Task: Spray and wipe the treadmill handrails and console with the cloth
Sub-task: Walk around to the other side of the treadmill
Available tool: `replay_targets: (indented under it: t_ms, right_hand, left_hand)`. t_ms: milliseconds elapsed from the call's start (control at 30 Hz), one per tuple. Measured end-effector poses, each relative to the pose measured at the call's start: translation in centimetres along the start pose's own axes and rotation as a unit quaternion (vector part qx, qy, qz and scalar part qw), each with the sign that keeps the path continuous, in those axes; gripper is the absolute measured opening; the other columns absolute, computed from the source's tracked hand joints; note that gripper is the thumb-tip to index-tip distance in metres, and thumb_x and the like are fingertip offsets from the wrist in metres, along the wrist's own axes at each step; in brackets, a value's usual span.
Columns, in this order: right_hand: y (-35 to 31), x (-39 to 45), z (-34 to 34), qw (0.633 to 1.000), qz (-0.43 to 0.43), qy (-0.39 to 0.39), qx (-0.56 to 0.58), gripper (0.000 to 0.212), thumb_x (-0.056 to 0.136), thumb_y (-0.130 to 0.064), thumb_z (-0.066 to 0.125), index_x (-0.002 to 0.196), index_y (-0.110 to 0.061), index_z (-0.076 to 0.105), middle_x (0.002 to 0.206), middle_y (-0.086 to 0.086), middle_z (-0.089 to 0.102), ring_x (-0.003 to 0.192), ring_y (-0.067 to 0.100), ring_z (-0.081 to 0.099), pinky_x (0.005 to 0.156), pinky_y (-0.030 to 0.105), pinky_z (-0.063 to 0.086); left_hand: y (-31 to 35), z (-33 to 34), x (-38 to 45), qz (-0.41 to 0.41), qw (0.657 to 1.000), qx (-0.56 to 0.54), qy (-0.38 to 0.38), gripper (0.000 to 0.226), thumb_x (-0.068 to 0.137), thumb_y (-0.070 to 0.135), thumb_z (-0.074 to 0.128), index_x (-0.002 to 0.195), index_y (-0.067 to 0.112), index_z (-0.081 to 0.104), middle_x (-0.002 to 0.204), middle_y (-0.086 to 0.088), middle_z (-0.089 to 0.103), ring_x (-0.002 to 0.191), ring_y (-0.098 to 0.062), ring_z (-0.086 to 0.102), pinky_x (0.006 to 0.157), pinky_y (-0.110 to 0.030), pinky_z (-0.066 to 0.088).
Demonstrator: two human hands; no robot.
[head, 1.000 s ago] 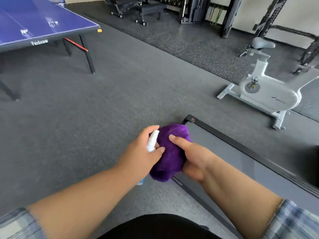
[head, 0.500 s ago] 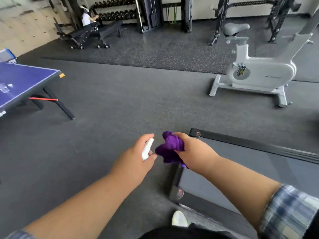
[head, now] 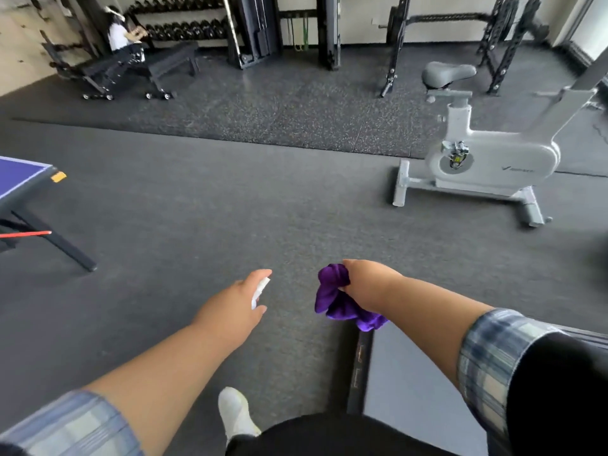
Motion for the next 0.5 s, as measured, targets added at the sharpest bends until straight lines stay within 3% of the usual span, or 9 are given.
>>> replay_targets:
  t_ms: [133,233,300,367,500]
  right_hand:
    - [-0.4,8.3,-2.5,0.998,0.046,0.023,0.041,0.045,0.075,-0.050,0.048,0.101,-0.026,0.075,0.075,-0.002,0.073,0.038,0.017,0.042,0.044,0.023,0.037]
    - [-0.4,13.9,-4.7,0.992,0.071,0.060,0.081,0.037,0.089,-0.037,0.042,0.102,-0.041,0.076,0.084,-0.007,0.076,0.048,0.022,0.051,0.047,0.026,0.042]
    - [-0.4,16.4,-7.5,0.982,0.093,0.143,0.086,0.028,0.095,-0.033,0.053,0.093,-0.054,0.071,0.081,-0.018,0.073,0.067,0.016,0.066,0.058,0.019,0.046]
    - [-0.4,18.0,-10.6,0.956,0.149,0.227,0.115,0.004,0.093,-0.039,0.065,0.094,-0.043,0.066,0.088,-0.012,0.071,0.088,0.015,0.068,0.075,0.023,0.047]
    - [-1.7,19.9,-16.9,0.921,0.172,0.309,0.162,0.019,0.090,-0.047,0.068,0.102,-0.031,0.066,0.098,-0.002,0.072,0.093,0.019,0.067,0.087,0.031,0.049]
  left_hand:
    - [-4.9,-1.4,11.6,-0.008,1.000,-0.015,-0.020,0.063,0.098,0.030,0.059,0.149,0.044,0.026,0.128,0.005,0.061,0.100,-0.016,0.057,0.082,-0.033,0.049]
    - [-7.6,-1.8,19.3,0.019,0.997,-0.007,-0.075,0.061,0.098,0.031,0.058,0.148,0.046,0.025,0.124,0.005,0.060,0.102,-0.016,0.058,0.082,-0.031,0.047]
    - [-7.8,-3.4,23.7,0.067,0.992,0.024,-0.107,0.061,0.098,0.033,0.057,0.148,0.048,0.024,0.125,0.006,0.056,0.107,-0.013,0.059,0.084,-0.032,0.049]
    - [-7.0,-5.7,28.4,0.128,0.982,0.058,-0.124,0.061,0.098,0.034,0.056,0.148,0.048,0.023,0.128,0.005,0.055,0.114,-0.013,0.059,0.090,-0.037,0.051]
    - [-1.6,-9.7,37.9,0.230,0.960,0.100,-0.127,0.062,0.100,0.034,0.054,0.151,0.046,0.020,0.132,0.004,0.053,0.116,-0.014,0.059,0.093,-0.038,0.049]
Point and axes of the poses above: each hand's wrist, its own x-axis towards the middle knuckle, its own z-axis out of the palm, y = z × x, the point moved 9 cm from there along x, towards the middle knuckle
